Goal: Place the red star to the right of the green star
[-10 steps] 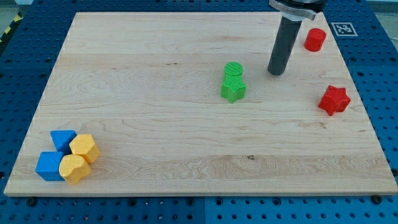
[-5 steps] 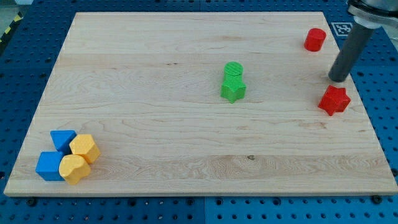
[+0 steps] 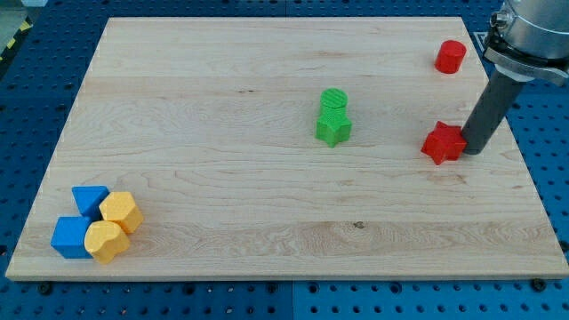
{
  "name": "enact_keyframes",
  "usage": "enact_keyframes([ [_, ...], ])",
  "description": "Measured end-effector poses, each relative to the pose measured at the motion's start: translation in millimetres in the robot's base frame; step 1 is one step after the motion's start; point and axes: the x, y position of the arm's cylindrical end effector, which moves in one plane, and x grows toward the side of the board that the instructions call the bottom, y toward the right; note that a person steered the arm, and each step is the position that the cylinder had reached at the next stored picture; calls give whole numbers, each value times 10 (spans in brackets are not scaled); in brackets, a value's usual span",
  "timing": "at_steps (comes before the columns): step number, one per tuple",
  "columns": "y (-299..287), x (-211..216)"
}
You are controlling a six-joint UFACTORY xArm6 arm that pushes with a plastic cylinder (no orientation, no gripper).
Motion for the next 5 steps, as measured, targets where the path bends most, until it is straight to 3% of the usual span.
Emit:
enact_keyframes([
  [2, 11, 253],
  [3, -74, -94],
  [5, 26, -43],
])
